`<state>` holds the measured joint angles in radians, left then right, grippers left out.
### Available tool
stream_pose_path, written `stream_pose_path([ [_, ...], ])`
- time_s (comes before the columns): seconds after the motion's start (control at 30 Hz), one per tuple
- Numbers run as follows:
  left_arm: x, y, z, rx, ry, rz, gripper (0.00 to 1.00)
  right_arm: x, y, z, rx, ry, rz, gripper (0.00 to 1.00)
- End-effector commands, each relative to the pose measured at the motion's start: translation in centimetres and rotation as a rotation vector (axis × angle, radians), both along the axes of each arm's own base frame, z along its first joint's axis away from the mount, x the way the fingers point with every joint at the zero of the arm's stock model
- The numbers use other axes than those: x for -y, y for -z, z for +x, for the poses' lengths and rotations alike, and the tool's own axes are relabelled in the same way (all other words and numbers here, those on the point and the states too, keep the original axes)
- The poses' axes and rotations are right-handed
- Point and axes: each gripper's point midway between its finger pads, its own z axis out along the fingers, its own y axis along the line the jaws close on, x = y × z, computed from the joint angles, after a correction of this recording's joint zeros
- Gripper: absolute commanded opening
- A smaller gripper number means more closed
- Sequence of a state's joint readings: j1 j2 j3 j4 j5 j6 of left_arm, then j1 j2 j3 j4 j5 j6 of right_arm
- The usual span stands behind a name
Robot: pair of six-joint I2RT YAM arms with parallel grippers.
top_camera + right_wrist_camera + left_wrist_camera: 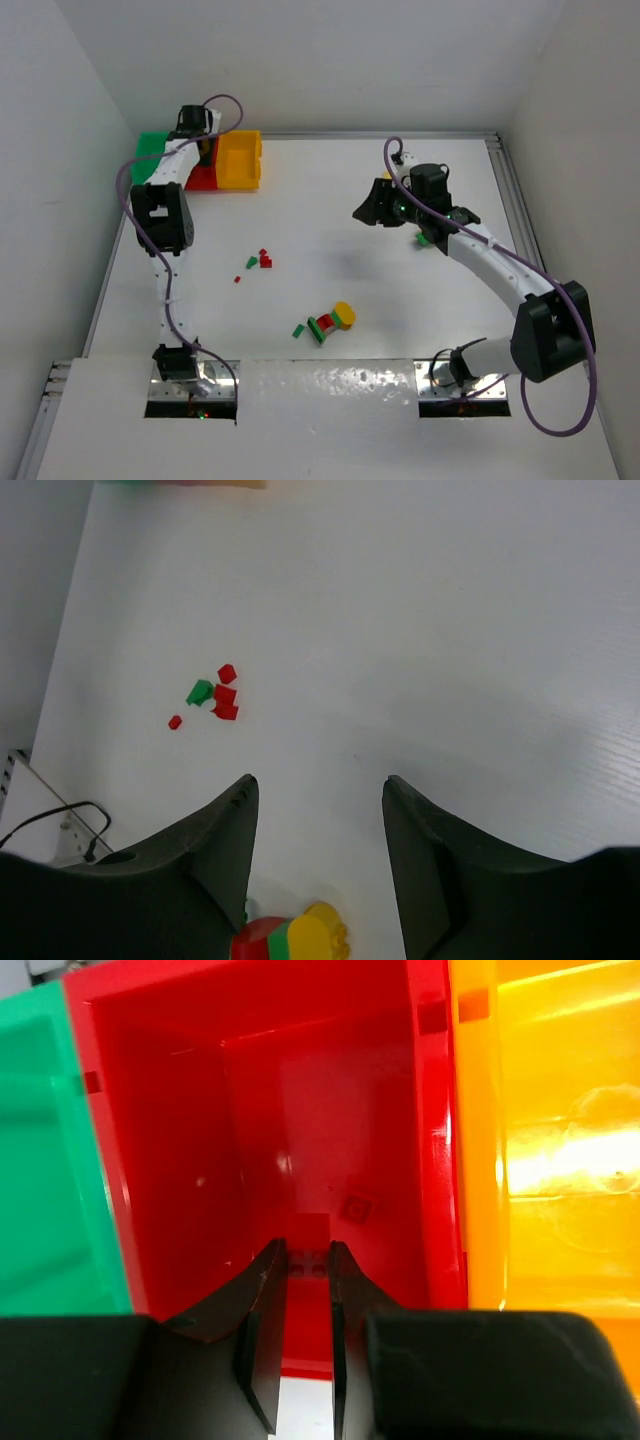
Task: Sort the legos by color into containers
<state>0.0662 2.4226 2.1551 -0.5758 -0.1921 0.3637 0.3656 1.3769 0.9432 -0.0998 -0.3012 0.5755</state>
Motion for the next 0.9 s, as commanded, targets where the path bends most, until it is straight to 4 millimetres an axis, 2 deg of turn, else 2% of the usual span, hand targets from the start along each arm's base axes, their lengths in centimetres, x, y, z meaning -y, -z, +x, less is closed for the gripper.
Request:
stream_pose_path([
  [0.0, -0.4, -4.5, 2.1, 0.128, 0.033, 0.022, 0.1, -0.3, -1.5, 0.5, 0.051, -0.009, -0.007, 0.53],
  [0.03, -0.1, -4.2, 2.1, 0.124, 0.044, 0.015, 0.26, -0.2, -1.5, 0.5, 0.049, -0.009, -0.009, 0.53],
  [0.13, -0.4, -3.5, 1.8, 0.111, 0.029, 0.016, 0.48, -0.3, -1.7, 0.5, 0.06, -0.019, -0.016, 0.53],
  [0.2, -0.5, -4.4, 1.9, 0.132, 0.012, 0.021, 0.54, -0.2, -2.0, 0.6, 0.064, -0.02, -0.016, 0.53],
  [0.23, -0.5, -4.9, 2.0, 0.145, 0.01, 0.014, 0.62, -0.4, -2.1, 0.5, 0.068, -0.031, -0.012, 0.53],
  [0.33, 0.0, -7.9, 2.2, 0.207, 0.021, -0.007, 0.7, -0.6, -2.5, 0.3, 0.076, -0.054, -0.007, 0.53],
  [0.37, 0.1, -9.5, 1.9, 0.224, 0.02, -0.014, 0.71, -0.6, -2.5, 0.2, 0.079, -0.057, -0.007, 0.53],
  [0.43, 0.3, -11.9, 1.5, 0.255, 0.003, -0.034, 0.63, -0.6, -2.6, 0.0, 0.081, -0.062, -0.012, 0.53],
  [0.47, 0.5, -14.0, 0.4, 0.265, 0.005, -0.041, 0.59, -0.5, -2.7, -0.1, 0.085, -0.063, -0.015, 0.53],
  [0.53, 1.4, -14.8, -1.2, 0.248, 0.04, -0.064, 0.46, -0.2, -2.5, -0.4, 0.082, -0.06, -0.024, 0.53],
  [0.57, 1.7, -17.5, -2.6, 0.279, 0.059, -0.067, 0.41, -0.2, -2.3, -0.7, 0.079, -0.061, -0.027, 0.53],
  [0.6, 2.5, -16.7, -3.7, 0.239, 0.116, -0.076, 0.33, -0.1, -2.2, -0.8, 0.082, -0.063, -0.029, 0.53],
  [0.63, 3.1, -18.5, -5.5, 0.238, 0.16, -0.074, 0.3, -0.1, -2.1, -0.8, 0.083, -0.063, -0.03, 0.53],
  [0.67, 4.1, -18.7, -6.6, 0.216, 0.222, -0.087, 0.28, -0.1, -1.9, -1.0, 0.078, -0.067, -0.032, 0.53],
  [0.7, 6.2, -18.1, -9.2, 0.142, 0.349, -0.122, 0.28, -0.1, -1.8, -1.1, 0.077, -0.072, -0.034, 0.53],
  [0.77, 8.4, -16.6, -12.2, 0.049, 0.439, -0.166, 0.28, -0.2, -1.5, -1.3, 0.071, -0.076, -0.039, 0.53],
  [0.8, 9.6, -13.2, -14.8, -0.064, 0.483, -0.203, 0.32, -0.2, -1.5, -1.4, 0.071, -0.08, -0.04, 0.53],
  [0.87, 11.7, -10.5, -19.5, -0.201, 0.554, -0.212, 0.37, -0.2, -1.5, -1.5, 0.074, -0.08, -0.043, 0.53],
])
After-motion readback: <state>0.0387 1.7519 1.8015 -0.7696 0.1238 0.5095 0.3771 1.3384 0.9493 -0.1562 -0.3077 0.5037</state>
